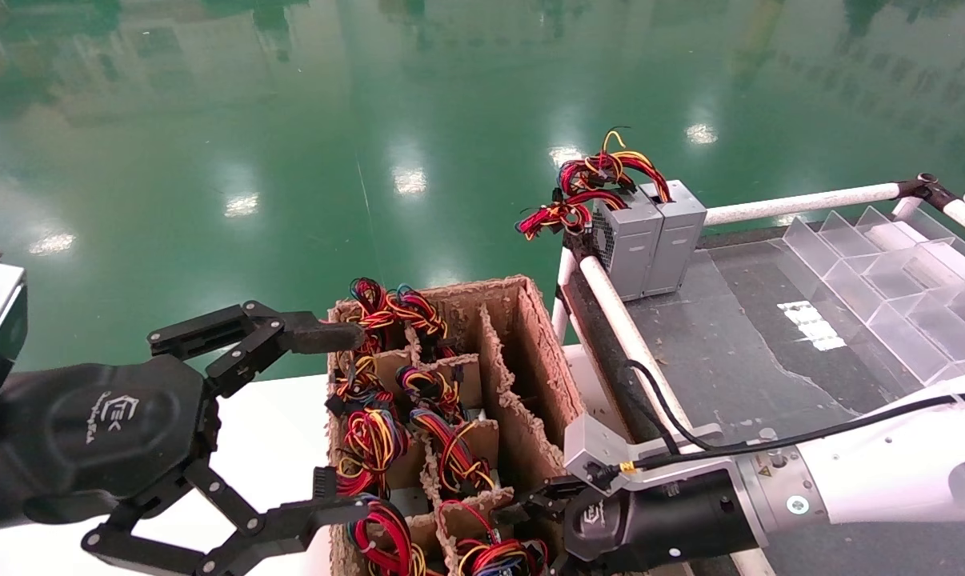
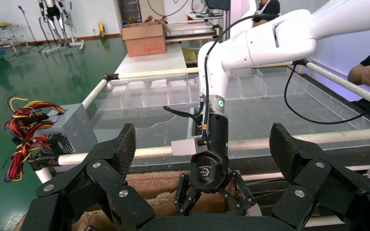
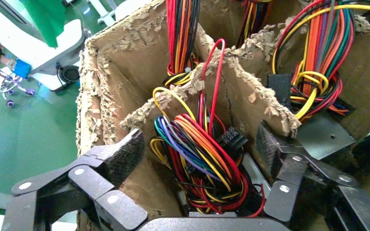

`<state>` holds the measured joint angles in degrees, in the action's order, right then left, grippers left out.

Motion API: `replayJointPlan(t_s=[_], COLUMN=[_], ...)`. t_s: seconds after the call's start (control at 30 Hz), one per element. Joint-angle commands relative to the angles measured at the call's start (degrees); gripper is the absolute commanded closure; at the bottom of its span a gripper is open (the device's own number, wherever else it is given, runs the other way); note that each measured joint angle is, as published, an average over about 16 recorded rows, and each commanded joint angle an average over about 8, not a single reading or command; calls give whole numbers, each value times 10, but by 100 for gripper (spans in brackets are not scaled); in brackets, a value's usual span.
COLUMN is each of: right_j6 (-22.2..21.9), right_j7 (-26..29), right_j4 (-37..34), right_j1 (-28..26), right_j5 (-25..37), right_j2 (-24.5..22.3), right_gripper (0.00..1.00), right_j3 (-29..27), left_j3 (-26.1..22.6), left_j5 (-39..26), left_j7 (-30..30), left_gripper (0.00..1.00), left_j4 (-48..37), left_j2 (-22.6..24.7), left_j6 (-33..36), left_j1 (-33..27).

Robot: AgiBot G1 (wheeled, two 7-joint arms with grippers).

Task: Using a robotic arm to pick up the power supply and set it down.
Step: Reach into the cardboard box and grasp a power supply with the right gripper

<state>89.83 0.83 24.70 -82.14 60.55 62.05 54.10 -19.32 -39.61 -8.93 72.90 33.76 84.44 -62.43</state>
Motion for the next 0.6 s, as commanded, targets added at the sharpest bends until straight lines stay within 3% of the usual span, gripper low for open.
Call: replayJointPlan(t_s=[0.03, 0.6], right_j6=[-1, 0], right_j7=[-1, -13], right_j4=[-2, -25], right_j1=[-1, -7], right_j5=[-2, -11], right_j2=[0, 8], right_gripper=[100, 100], right_j3=[2, 15], left_j3=[0, 0], left_j5=[0, 0], left_j7=[0, 0], left_gripper=[0, 0], left_j4=[0, 0], left_j2=[0, 0], left_j6=[0, 0], left_j1=[0, 0])
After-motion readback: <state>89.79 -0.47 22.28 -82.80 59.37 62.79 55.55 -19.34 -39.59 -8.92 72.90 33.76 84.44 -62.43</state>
